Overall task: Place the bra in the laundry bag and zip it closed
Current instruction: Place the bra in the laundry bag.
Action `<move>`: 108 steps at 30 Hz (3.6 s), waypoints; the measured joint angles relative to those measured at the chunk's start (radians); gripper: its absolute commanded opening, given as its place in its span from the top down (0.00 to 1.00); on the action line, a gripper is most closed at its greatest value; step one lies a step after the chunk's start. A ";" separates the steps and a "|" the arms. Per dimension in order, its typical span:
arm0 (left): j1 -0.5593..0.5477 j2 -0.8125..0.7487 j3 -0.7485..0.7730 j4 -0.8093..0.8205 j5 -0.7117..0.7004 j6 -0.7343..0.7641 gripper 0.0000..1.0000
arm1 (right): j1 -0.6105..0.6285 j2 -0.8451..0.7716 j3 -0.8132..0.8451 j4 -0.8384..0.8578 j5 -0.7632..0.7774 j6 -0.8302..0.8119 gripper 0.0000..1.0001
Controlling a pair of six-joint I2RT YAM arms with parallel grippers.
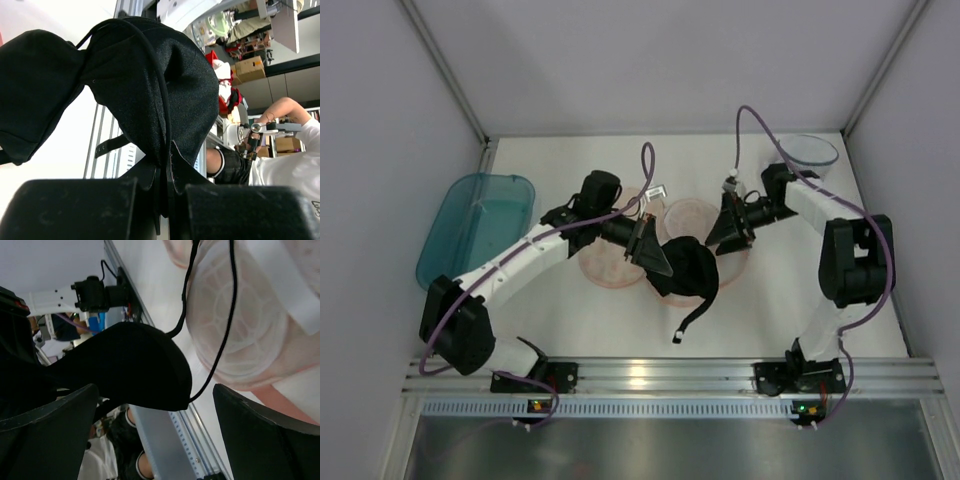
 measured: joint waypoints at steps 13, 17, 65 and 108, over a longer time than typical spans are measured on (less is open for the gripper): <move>-0.085 0.020 0.100 -0.246 -0.031 0.303 1.00 | 0.171 0.071 -0.089 -0.058 -0.024 -0.085 0.01; -0.162 0.019 0.107 -0.366 -0.087 0.462 1.00 | 0.174 0.086 0.009 -0.060 0.058 -0.092 0.01; -0.400 0.002 -0.056 -0.625 -0.414 0.834 1.00 | 0.616 0.172 0.100 0.330 0.526 0.029 0.26; -0.554 0.133 -0.039 -0.631 -0.537 0.835 1.00 | 0.711 0.054 0.037 0.406 0.620 -0.001 0.43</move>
